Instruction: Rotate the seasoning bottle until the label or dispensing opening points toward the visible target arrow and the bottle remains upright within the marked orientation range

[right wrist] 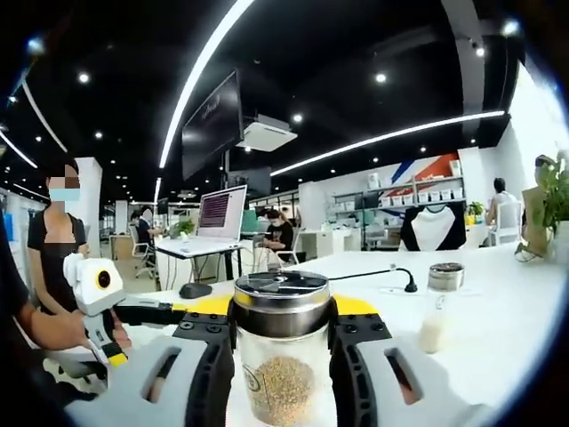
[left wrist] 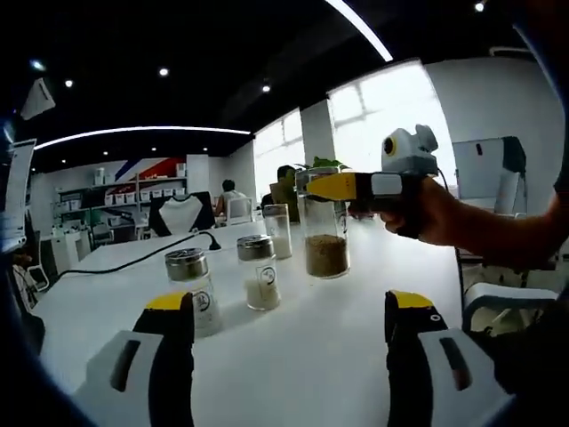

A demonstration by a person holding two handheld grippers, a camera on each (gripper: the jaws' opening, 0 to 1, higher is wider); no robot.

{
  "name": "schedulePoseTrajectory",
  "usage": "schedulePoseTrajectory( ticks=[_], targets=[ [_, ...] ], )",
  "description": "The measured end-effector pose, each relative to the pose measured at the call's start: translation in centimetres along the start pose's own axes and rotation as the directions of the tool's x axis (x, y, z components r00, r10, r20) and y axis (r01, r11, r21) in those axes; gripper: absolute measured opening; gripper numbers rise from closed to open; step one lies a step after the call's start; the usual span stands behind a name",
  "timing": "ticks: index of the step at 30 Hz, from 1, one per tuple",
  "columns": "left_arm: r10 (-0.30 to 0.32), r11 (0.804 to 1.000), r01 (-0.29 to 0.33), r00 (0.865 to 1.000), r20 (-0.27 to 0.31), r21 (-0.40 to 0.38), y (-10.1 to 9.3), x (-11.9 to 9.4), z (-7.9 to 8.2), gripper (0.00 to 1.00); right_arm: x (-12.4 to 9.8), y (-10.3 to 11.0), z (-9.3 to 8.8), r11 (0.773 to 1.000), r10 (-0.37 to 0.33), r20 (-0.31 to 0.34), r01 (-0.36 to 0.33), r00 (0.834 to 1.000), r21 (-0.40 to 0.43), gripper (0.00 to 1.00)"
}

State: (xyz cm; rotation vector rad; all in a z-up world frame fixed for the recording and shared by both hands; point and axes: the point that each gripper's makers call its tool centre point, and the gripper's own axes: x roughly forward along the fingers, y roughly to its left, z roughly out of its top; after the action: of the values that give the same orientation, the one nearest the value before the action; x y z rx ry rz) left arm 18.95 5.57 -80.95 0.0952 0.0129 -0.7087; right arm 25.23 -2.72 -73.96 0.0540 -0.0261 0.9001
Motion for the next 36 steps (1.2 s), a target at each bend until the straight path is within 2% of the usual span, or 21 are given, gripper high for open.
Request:
schedulePoseTrajectory(
  ticks=[6, 8, 12, 20, 27, 34, 36],
  targets=[
    [0.003, 1.0, -0.003, 1.0, -0.006, -0.011, 0.2, 0.1, -0.2, 1.0, 0.3, -2.2, -1.0, 1.0, -0.01, -0.025, 0.01, 1.0, 0.003, 0.38],
    [-0.003, 1.0, 0.003, 1.0, -0.029, 0.0, 0.1, 0.1, -0.5, 1.0, 0.4, -2.8, -1.1, 1.0, -0.014, -0.028, 0.014, 1.0, 0.005, 0.38],
    [0.007, 1.0, -0.007, 1.0, -0.024, -0.001, 0.4, -0.1, -0.4, 1.0, 0.7, -4.1, -1.6, 1.0, -0.022, -0.038, 0.023, 0.999, 0.018, 0.38],
    [0.022, 1.0, -0.022, 0.999, -0.025, -0.007, 0.8, -0.2, -0.5, 1.0, 1.2, -5.4, -2.4, 0.999, -0.04, -0.061, 0.039, 0.997, -0.024, 0.39],
    [0.024, 1.0, -0.024, 0.999, -0.026, -0.007, 1.0, -0.3, -0.5, 1.0, 1.3, -6.4, -3.2, 0.999, -0.05, -0.069, 0.049, 0.996, -0.017, 0.39],
    [0.026, 1.0, -0.026, 0.999, -0.031, -0.005, 1.2, -0.4, -0.5, 1.0, 0.3, -6.8, -3.2, 0.998, -0.056, -0.042, 0.056, 0.998, 0.012, 0.39],
    [0.028, 1.0, -0.028, 0.999, -0.027, -0.004, 1.3, -0.4, -0.4, 1.0, 0.0, -6.8, -3.2, 0.998, -0.065, -0.038, 0.064, 0.997, -0.006, 0.39]
  ],
)
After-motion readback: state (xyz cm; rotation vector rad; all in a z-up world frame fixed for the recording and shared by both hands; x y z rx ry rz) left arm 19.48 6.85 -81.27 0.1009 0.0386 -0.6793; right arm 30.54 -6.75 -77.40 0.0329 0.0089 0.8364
